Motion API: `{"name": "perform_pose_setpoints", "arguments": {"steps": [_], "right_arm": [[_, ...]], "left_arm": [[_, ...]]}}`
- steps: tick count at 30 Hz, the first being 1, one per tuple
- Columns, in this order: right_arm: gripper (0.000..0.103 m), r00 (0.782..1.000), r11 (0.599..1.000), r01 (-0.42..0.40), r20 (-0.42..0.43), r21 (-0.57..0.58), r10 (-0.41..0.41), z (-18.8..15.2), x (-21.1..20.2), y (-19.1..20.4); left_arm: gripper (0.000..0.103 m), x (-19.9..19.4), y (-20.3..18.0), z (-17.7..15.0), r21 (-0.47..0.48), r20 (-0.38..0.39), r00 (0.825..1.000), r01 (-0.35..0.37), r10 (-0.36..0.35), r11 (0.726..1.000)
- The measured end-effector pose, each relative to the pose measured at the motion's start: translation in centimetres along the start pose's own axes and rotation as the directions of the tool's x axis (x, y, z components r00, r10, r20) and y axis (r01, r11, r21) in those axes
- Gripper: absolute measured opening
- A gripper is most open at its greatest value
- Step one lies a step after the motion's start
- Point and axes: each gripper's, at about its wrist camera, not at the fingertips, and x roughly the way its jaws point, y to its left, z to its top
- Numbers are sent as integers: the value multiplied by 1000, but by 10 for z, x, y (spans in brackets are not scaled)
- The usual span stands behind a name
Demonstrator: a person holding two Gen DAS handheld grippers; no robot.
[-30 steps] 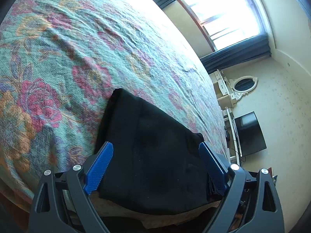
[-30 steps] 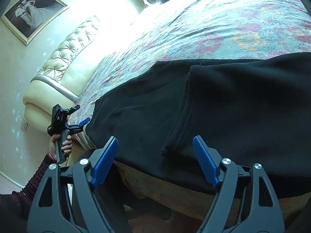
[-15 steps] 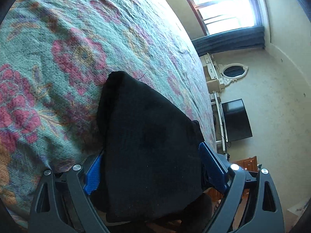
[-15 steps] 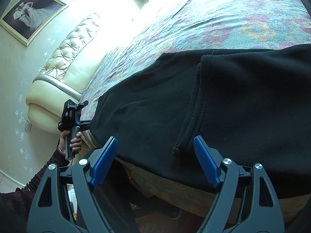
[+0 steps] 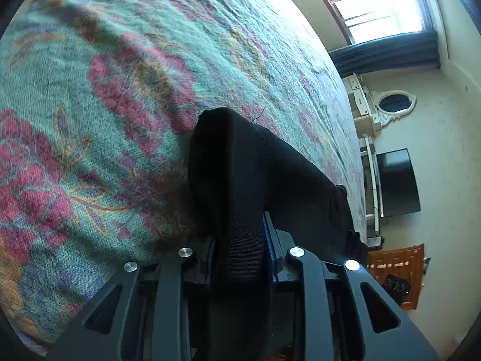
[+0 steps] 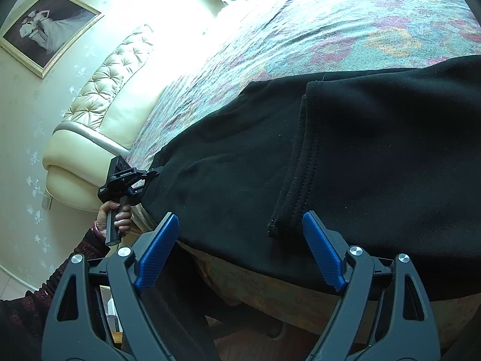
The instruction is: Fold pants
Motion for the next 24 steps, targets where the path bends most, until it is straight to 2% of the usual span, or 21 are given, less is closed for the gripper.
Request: {"name": "perform_pose_setpoints", "arguments": {"steps": [2,8,11,17,24], "right_arm": [[84,1000,1000,1,3,5,-1,0,-2,-1],[84,1000,1000,9,25,12,-9,2,-12,-7],[84,999,1000,8,36,24,-9,0,-16,-11],[84,999,998,-10,52,55,7,-4,-22,-21],[84,997,998,-23,79,64,18,-7,-36,-27]], "left_arm": [[18,-4,6,-1,-18,-1,1000,30,-30,999],[15,-17,-17,-7,22,25,998,58,-59,998],[15,-25,-37,-8,38,32,991,125,-126,991],[15,-34,-92,-9,96,11,970,240,-242,966],[15,-3,-183,-25,169,-62,948,319,-313,932]]}}
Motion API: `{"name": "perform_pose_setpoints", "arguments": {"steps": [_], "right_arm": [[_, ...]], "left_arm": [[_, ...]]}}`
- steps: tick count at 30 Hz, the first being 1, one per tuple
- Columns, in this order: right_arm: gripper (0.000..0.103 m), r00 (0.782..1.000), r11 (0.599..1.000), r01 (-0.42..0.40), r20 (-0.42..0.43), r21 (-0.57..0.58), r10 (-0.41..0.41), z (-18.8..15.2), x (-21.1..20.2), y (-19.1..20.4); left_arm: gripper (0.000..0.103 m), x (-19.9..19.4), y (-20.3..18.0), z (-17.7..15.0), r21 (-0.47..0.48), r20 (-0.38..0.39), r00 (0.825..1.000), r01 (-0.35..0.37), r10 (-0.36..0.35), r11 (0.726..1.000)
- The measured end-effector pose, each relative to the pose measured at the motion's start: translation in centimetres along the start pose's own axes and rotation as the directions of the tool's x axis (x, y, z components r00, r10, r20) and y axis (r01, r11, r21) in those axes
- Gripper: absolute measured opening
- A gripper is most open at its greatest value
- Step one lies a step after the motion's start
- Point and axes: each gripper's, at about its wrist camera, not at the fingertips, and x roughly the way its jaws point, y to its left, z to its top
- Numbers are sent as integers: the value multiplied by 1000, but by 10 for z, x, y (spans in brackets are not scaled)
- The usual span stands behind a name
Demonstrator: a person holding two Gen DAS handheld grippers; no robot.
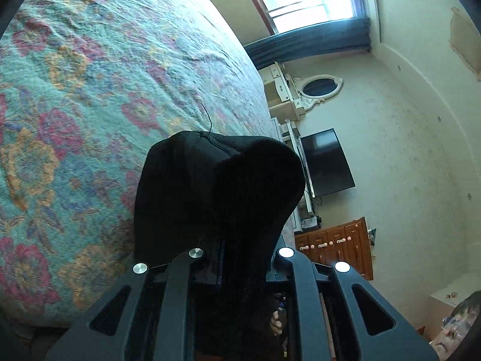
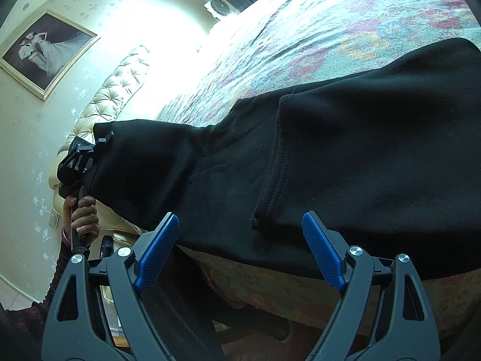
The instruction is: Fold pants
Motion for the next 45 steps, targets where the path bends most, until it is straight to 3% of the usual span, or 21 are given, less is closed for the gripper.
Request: {"name": "perform_pose_setpoints", "arguments": {"steps": [6,13,17,21,23,27,32,34,36,39,43,45], "right_arm": [[84,999,1000,-12,38,24,11,-3,-12,-9],[85,997,998,-19,72,59,15,-5,-26,-23],[85,996,997,-16,88,80,9,-6,-33,-31],[85,995,996,-14,96,91,6,-6,-37,-37],[85,995,995,-14,98,96,5,-6,-37,-39],[85,995,994,-17,101,109,6,-4,-41,-44],[85,994,992,-12,109,124,-2,2,-47,-47],[85,993,991,-6,118,135,-10,8,-51,-50],[87,994,986,-33,112,164,15,16,-51,-54],[90,991,976,-82,117,203,59,28,-47,-62],[90,991,967,-109,97,230,89,44,-37,-65],[90,990,965,-115,107,236,92,51,-40,-62]], "left_arm": [[15,67,-41,-15,70,-75,997,25,-20,997],[15,167,-45,-50,155,-184,976,-90,118,984],[16,214,-34,-66,186,-213,949,-193,231,963],[17,243,-37,-79,293,-204,901,-316,382,902],[24,250,-43,-84,340,-187,891,-336,413,879],[40,245,-53,-87,328,-178,915,-292,363,898],[49,226,-67,-84,269,-165,962,-170,220,948],[52,212,-74,-82,278,-129,975,-139,180,951],[60,194,-76,-80,293,-68,980,-159,186,943],[60,166,-67,-74,294,36,971,-236,235,926],[60,124,-26,-62,207,152,923,-379,353,902],[60,107,-1,-59,121,167,910,-400,379,908]]}}
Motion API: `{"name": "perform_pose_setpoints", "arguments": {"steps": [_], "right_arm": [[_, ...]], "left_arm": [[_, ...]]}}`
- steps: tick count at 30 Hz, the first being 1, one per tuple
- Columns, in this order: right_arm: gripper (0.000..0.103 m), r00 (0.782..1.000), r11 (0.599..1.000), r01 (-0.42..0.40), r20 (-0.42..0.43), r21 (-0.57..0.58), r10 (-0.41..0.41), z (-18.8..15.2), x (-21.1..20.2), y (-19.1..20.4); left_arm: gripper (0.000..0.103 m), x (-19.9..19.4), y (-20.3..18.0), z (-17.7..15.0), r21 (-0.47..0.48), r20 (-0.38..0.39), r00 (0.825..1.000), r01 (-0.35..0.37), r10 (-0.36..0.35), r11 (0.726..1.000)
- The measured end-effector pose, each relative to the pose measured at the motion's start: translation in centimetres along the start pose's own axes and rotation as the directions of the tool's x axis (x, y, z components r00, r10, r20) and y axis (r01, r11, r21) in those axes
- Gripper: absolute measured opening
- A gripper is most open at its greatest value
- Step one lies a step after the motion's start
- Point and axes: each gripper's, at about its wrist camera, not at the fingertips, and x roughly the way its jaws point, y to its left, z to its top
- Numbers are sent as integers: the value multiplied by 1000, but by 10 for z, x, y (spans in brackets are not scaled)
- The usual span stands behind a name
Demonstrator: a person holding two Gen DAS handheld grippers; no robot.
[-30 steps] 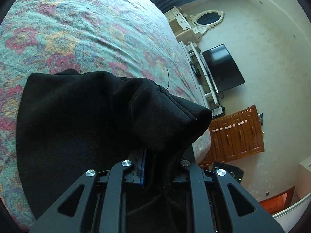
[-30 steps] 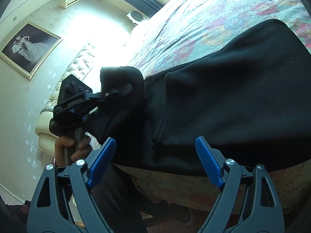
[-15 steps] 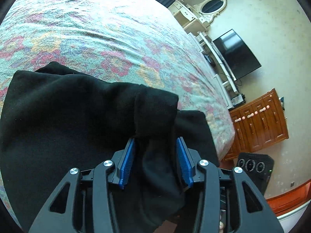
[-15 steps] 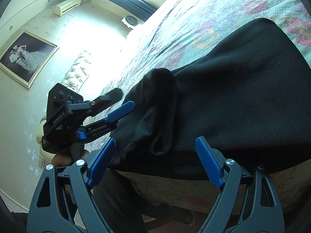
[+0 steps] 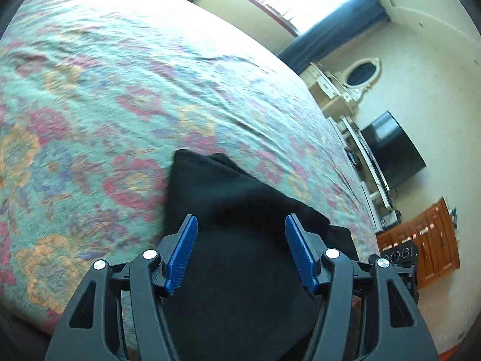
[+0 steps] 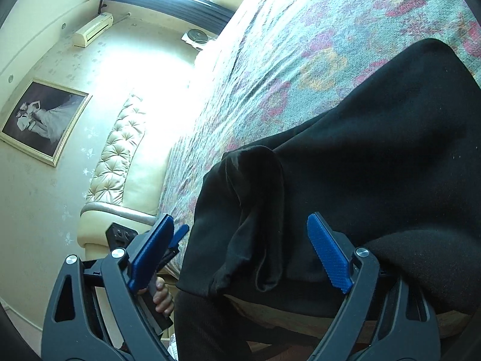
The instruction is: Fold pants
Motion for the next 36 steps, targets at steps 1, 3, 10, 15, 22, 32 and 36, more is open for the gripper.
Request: {"name": "perform_pose_setpoints", "arguments": {"steps": [1,3,10,15,22,32,36], "right_arm": [[90,1000,1000,-7,2,1,7,0,-3,5],[90,1000,1000,-20,5,-10,20,-2,-14,18],[92,989,985,-148,41,92,145,0,-41,21],[92,999,999,37,-29,28,-36,5,-12,17],[92,969,983,179,-166,-42,-184,10,61,10],[48,935,969,188,-272,-161,-227,-9,92,33],[15,935,967,171,-279,-188,-220,-7,86,30]], "left_arm": [[60,-2,14,-1,-41,4,1000,-18,18,999],[60,-2,37,-6,-103,-5,999,-35,34,994],[61,12,75,-22,-249,-53,998,19,-33,968],[65,11,69,-22,-203,-51,998,26,-37,979],[74,13,70,-25,-205,-47,997,56,-68,977],[77,9,80,-27,-225,-36,994,89,-100,970],[77,8,79,-29,-222,-34,994,91,-101,971]]}}
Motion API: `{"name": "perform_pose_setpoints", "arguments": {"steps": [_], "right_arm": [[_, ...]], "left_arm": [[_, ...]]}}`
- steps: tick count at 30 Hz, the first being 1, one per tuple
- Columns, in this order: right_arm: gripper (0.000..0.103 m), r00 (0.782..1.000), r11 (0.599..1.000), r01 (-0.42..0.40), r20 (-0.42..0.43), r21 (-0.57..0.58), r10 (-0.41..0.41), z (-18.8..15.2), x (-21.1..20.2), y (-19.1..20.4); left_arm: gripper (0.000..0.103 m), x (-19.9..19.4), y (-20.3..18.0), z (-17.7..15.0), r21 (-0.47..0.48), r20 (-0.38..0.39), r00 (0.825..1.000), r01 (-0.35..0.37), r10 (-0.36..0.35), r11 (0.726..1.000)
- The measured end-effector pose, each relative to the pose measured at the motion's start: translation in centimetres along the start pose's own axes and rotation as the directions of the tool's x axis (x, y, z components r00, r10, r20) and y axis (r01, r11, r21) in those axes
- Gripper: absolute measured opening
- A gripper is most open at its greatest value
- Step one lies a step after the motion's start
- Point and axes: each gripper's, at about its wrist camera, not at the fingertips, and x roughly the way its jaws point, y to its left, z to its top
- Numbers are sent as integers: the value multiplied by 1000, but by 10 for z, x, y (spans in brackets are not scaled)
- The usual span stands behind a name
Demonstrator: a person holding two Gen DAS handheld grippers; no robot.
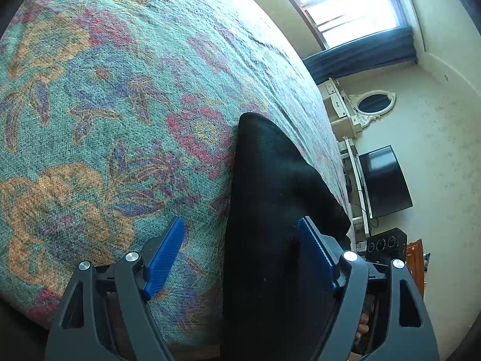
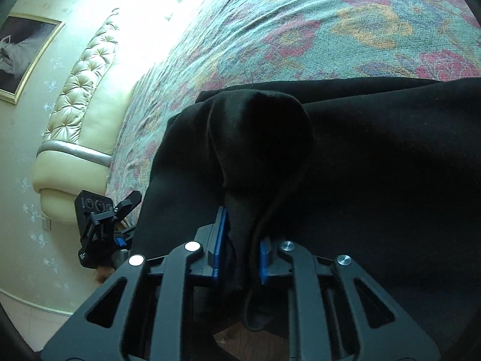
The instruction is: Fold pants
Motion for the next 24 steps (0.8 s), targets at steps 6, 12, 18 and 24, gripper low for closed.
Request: {"name": "perform_pose_setpoints", "arguments": {"steps": [6,12,18,24], "right_arm": [[12,995,994,-23,92,-107,33,5,-37,27],[12,982,988,15,187,-153,14,6,-102,29],[12,966,993,98,246,-64,-80,-5,-151,-27],[12,969,992,114,215,49,-122,-14,-148,-93]], "left_arm": [[77,-2,-4,0,3,-1,1000,-5,5,1000],[77,-2,-13,2,-35,-28,999,29,-30,999],[77,12,-48,-5,54,-69,996,58,-54,997],[77,44,-79,-20,125,-142,989,68,-50,990]]}}
